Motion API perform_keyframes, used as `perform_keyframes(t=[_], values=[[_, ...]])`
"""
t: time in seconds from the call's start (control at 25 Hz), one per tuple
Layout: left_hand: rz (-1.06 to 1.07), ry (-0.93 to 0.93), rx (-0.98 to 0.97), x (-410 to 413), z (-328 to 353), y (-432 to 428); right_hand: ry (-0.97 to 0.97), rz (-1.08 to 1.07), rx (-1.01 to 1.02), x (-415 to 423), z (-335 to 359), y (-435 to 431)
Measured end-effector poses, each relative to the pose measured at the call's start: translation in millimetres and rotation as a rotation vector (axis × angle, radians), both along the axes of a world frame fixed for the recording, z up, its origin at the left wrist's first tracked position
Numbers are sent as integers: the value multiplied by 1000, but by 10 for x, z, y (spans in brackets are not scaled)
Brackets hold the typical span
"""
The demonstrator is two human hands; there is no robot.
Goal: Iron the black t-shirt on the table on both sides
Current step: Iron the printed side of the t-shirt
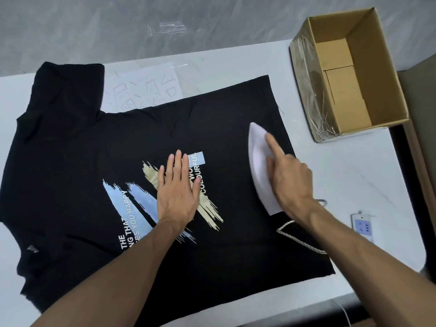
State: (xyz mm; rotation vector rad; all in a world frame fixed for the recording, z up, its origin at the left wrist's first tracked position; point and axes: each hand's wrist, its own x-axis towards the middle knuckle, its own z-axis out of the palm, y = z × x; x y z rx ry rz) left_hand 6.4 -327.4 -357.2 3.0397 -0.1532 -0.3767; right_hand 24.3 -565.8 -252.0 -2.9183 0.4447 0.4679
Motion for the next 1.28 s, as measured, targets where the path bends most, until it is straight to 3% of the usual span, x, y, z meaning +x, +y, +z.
perform_keyframes(t=[0.4, 0.6, 0.72, 0.84, 1.28], values=[[1, -3, -5, -7, 7, 4, -62, -192, -17, 42, -30, -392], [8, -24, -31, -16, -4, 10, -52, 13, 49, -78, 109, 34], [22, -29, -65, -23, -19, 14, 49, 129, 123, -206, 76, 490], [12, -20, -55, -25, -31, 21, 64, 219, 59, -349, -24, 746], [29, -15, -76, -20, -25, 7, -16, -130, -5, -208, -21, -309]])
